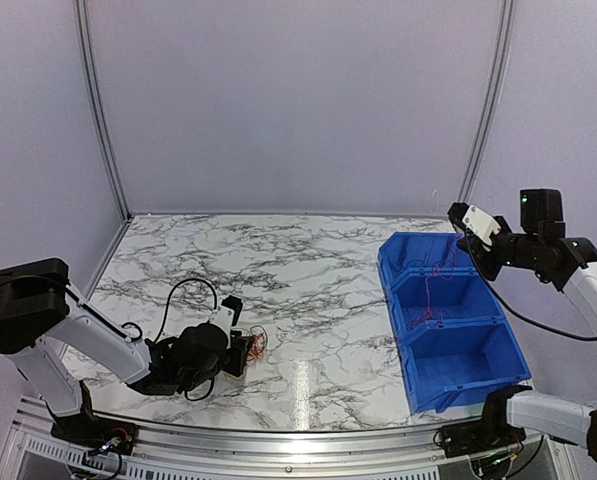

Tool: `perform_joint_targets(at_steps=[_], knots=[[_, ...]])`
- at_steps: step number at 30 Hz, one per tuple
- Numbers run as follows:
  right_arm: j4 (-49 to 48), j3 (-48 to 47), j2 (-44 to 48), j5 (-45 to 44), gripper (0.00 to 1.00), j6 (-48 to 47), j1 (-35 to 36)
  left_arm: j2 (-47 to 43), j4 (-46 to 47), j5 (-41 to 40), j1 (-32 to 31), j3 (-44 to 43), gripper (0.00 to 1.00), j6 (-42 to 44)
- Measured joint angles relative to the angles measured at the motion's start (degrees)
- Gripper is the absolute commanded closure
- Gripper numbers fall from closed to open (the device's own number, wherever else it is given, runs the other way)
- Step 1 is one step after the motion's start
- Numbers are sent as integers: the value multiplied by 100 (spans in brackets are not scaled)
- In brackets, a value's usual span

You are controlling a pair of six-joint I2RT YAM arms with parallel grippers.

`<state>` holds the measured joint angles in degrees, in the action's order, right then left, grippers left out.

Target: Untangle the cables

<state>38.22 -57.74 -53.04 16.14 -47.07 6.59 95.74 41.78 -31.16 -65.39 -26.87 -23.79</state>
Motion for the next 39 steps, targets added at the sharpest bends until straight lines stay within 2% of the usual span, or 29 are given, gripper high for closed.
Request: perform_joint_targets(at_steps=[4,6,8,15,20,24,29,33,36,39], knots=[[-13,81,-39,-177,98,-262,-588,0,-7,-2,0,-2,65,4],[-13,92,-136,-260,76,-407,-813,-2,-7,-2,0,-2,65,2],[57,114,-334,-343,57,-555,-925,-20,-11,-7,0,0,64,2],[1003,-31,-1202,-249,35,-748,-951,-278,-72,-37,0,7,48,22],[1346,-614,-887,621,30,-625,-951,-767,-155,-61,0,50,41,44],[1182,-719,-461,1403,34,-382,-837,-1174,-264,-120,2,81,41,46],[446,-367,-461,1961,40,179,42,-1558,-603,-144,28,83,42,-46],[-15,-302,-1130,2122,44,640,914,-1851,-994,-83,96,131,41,-258],[-345,-339,-1982,2192,46,981,1692,-2035,-1276,9,177,210,33,-431],[-396,-579,-2949,2197,48,1237,2363,-2140,-1484,146,289,339,31,-612]])
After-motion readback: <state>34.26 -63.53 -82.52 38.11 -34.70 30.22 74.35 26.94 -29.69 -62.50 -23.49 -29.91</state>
